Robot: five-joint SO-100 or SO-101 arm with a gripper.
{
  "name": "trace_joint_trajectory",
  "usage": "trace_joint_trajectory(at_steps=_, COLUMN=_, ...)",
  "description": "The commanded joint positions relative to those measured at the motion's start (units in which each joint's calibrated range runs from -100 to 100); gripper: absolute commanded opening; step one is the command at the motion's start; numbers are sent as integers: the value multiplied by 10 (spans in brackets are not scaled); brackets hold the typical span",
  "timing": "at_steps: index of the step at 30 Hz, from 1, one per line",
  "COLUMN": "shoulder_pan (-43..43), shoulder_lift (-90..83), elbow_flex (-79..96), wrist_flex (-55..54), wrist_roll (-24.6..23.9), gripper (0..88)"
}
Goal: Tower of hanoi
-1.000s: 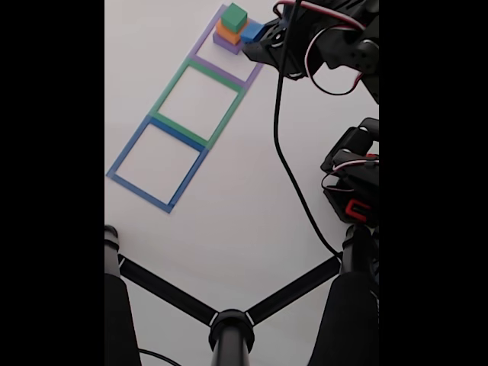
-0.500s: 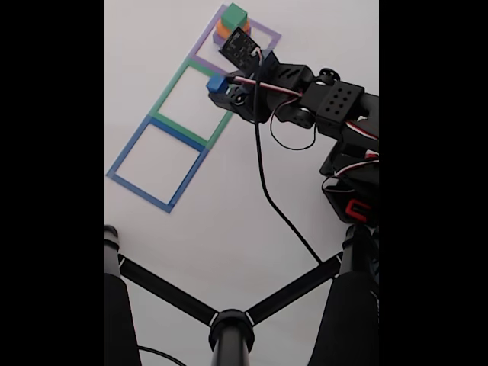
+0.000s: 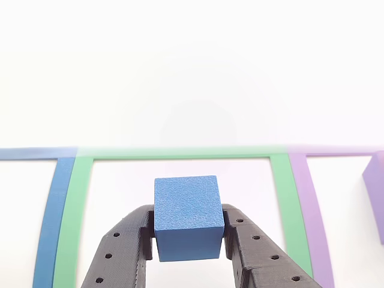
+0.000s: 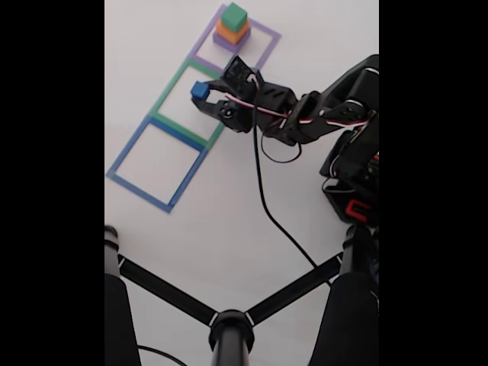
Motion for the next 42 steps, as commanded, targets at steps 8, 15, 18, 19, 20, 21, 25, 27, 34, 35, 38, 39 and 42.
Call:
trace_joint_trajectory(at_steps=8, shoulder_pan=2, shoulder_lift=150, elbow_flex=-38, wrist_flex=-167, wrist_roll=6, gripper=21)
trace_joint_trajectory(at_steps=15, shoulder_pan=4, shoulder_lift=218, elbow_flex=-53, wrist_flex=-234, wrist_roll=6, gripper=36)
trace_joint_trajectory(at_steps=18, shoulder_pan=11, shoulder_lift=235, elbow_flex=-55, wrist_flex=-247, wrist_roll=6, gripper=71)
trace_joint_trajectory(at_steps=19, shoulder_pan=14, shoulder_lift=241, elbow_flex=-57, wrist_flex=-250, wrist_roll=6, gripper=94)
trace_joint_trajectory(at_steps=20, shoulder_pan=16, shoulder_lift=245, elbow_flex=-60, wrist_flex=-250, wrist_roll=6, gripper=109)
trace_joint_trajectory(at_steps=21, shoulder_pan=18, shoulder_lift=249, elbow_flex=-63, wrist_flex=-251, wrist_roll=6, gripper=117)
trace_joint_trajectory(at_steps=25, shoulder_pan=22, shoulder_lift=262, elbow_flex=-78, wrist_flex=-253, wrist_roll=6, gripper=155)
trace_joint_trajectory(at_steps=27, shoulder_pan=22, shoulder_lift=263, elbow_flex=-83, wrist_flex=-254, wrist_roll=6, gripper=180)
trace_joint_trajectory(at_steps=34, shoulder_pan=14, shoulder_lift=186, elbow_flex=-72, wrist_flex=-206, wrist_roll=6, gripper=254)
trace_joint_trajectory(at_steps=35, shoulder_pan=14, shoulder_lift=163, elbow_flex=-66, wrist_flex=-189, wrist_roll=6, gripper=256)
trace_joint_trajectory(at_steps=38, shoulder_pan=14, shoulder_lift=53, elbow_flex=-49, wrist_flex=-84, wrist_roll=6, gripper=254)
trace_joint_trajectory(at_steps=39, shoulder_pan=15, shoulder_lift=10, elbow_flex=-45, wrist_flex=-41, wrist_roll=6, gripper=251)
trace_joint_trajectory(at_steps=42, shoulder_pan=26, shoulder_lift=-138, elbow_flex=-42, wrist_flex=142, wrist_roll=6, gripper=202)
